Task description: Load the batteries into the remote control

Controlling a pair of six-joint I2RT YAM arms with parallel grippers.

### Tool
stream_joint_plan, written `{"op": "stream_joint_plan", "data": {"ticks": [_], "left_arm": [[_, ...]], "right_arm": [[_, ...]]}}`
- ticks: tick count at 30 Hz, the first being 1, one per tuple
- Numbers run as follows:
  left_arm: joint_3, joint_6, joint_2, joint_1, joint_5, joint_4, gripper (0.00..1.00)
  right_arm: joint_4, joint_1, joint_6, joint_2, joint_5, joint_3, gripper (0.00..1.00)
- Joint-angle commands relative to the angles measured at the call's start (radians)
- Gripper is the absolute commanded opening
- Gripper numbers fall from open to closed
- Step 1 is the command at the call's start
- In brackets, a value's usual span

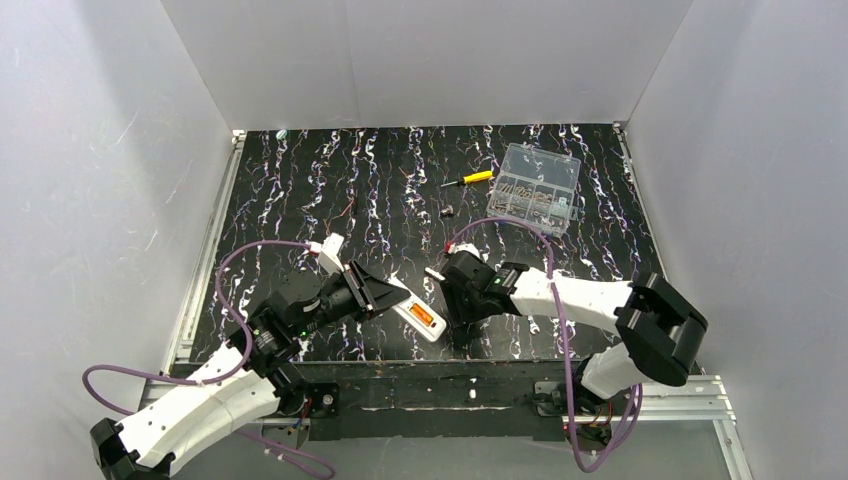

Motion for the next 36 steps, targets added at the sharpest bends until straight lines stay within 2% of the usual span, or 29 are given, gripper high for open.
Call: {"op": "stream_joint_plan", "data": {"ticks": [1,13,30,36], "left_arm": [[0.019,0.002,-0.025,0.006,-0.01,0.024,0.0],[0.014,0.003,-0.022,0.006,-0.009,0.038,0.0],[0.009,0.0,-0.024,0.006,-0.011,0.043,0.0],[0.006,0.0,-0.032,0.006,-0.016,0.038,0.0]], "right_arm": [[0.044,0.004,-0.005,0.037,0.051,0.049,0.61],[0.043,0.012,-0.028,0.09,0.036,0.068,0.45],[0.009,0.039,-0.036,0.141,0.074,0.088,0.4],[0.004,0.04,-0.034,0.145,0.074,0.078,0.41]]}}
